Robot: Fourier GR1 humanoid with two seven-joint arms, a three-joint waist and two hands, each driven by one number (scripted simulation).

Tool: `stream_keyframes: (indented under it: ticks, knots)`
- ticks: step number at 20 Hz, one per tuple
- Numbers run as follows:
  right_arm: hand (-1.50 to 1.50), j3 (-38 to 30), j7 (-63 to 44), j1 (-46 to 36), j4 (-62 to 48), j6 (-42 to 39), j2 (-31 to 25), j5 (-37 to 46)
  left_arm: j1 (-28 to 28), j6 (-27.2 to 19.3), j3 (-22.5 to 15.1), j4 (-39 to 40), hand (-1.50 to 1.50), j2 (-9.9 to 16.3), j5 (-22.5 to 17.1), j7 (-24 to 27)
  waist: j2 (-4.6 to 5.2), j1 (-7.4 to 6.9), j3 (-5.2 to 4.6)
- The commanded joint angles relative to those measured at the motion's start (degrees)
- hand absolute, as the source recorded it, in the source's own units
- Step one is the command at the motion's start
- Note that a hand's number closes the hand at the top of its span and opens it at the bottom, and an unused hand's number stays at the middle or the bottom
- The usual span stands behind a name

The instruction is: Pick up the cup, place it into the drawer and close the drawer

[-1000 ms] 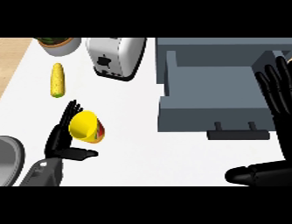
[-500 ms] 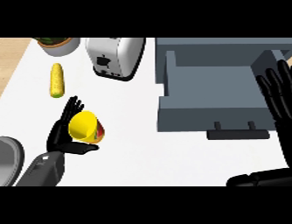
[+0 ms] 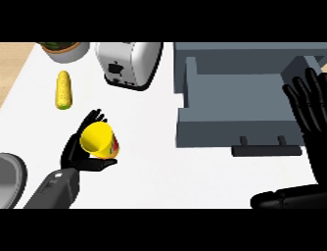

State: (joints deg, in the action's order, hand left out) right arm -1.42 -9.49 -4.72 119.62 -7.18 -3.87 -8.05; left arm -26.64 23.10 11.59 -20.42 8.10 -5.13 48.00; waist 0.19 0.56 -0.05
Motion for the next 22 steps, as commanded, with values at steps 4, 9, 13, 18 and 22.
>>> stream_keyframes:
  ticks: [4, 9, 13, 18, 22]
  knots:
    - [-1.5, -0.24, -0.33, 0.01, 0.3, 0.42, 0.03, 0.27, 1.0, 7.69, -0.92, -0.92, 1.5, -1.86, -0.72, 5.81, -0.05, -0.09, -0.01]
    - [-1.5, -1.42, -2.31, -2.32, 0.5, 0.03, -1.51, -0.68, 1.38, 3.18, -0.48, -1.97, 1.5, -0.62, -0.3, 10.03, -0.05, -0.16, -0.01]
    - [-1.5, -0.78, -3.14, -1.44, 2.36, 1.29, -0.5, -0.15, 4.88, -2.67, 3.8, -4.5, 1.5, 0.25, -4.23, 10.83, -0.2, -0.43, 0.01]
    - [-1.5, -2.82, -2.53, -3.01, -0.23, 0.16, -1.96, -1.32, 7.35, -6.17, 5.11, -9.38, 1.5, 0.59, -5.72, 12.74, -0.25, -0.74, 0.05]
    - [-1.5, -1.58, 3.17, 3.9, -0.51, -1.72, -0.32, -0.49, 5.31, -7.73, 4.31, -13.28, 1.5, -1.74, -6.15, 11.63, -0.31, -0.57, 0.09]
